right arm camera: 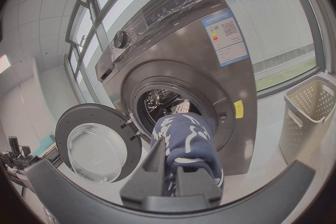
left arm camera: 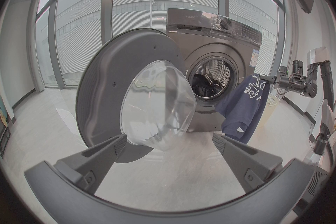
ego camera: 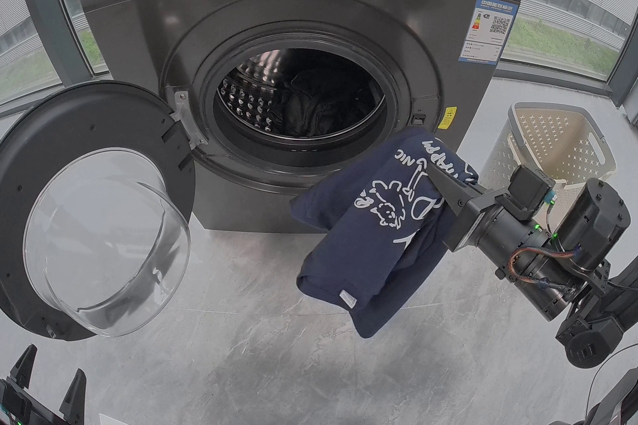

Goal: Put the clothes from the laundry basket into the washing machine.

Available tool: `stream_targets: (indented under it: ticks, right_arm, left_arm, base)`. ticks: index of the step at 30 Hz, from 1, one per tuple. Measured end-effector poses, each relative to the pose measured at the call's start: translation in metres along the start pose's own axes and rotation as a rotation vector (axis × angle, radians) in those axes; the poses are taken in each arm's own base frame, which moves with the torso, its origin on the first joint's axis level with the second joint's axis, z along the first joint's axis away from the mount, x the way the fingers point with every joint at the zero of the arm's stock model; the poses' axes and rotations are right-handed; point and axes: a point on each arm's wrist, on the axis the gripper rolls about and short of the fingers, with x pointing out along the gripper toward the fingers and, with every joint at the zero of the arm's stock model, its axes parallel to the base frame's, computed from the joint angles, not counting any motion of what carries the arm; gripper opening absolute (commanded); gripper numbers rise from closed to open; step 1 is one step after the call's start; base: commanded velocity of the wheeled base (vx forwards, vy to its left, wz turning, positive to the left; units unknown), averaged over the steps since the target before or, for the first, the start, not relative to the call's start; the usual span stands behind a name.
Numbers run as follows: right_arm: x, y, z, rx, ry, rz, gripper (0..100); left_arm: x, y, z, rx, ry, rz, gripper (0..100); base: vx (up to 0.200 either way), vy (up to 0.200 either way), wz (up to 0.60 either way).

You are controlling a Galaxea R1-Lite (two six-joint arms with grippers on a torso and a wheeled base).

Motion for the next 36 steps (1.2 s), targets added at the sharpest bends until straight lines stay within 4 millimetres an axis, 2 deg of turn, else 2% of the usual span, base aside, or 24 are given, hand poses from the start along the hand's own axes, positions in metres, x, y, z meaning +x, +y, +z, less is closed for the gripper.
stream_targets:
  ticks: [21, 26, 36]
  right_arm:
    - [-0.001, 0.002, -0.004, 0.035, 0.019, 0.018, 0]
    - [0.01, 0.008, 0.001, 0.072, -0.006, 0.052, 0]
    - [0.034, 0.016, -0.011, 0.09, -0.044, 0.119, 0]
  left_arm:
    - [0.0, 0.0, 0.0, 0.018, -0.006, 0.008, 100]
    - [0.0, 0.0, 0.0, 0.048, -0.009, 0.011, 100]
    - [0.0, 0.0, 0.001, 0.076, -0.012, 0.012, 100]
  base:
    - [0.0, 0.0, 0.0]
    - [0.0, 0.0, 0.0]
    - [0.0, 0.0, 0.0]
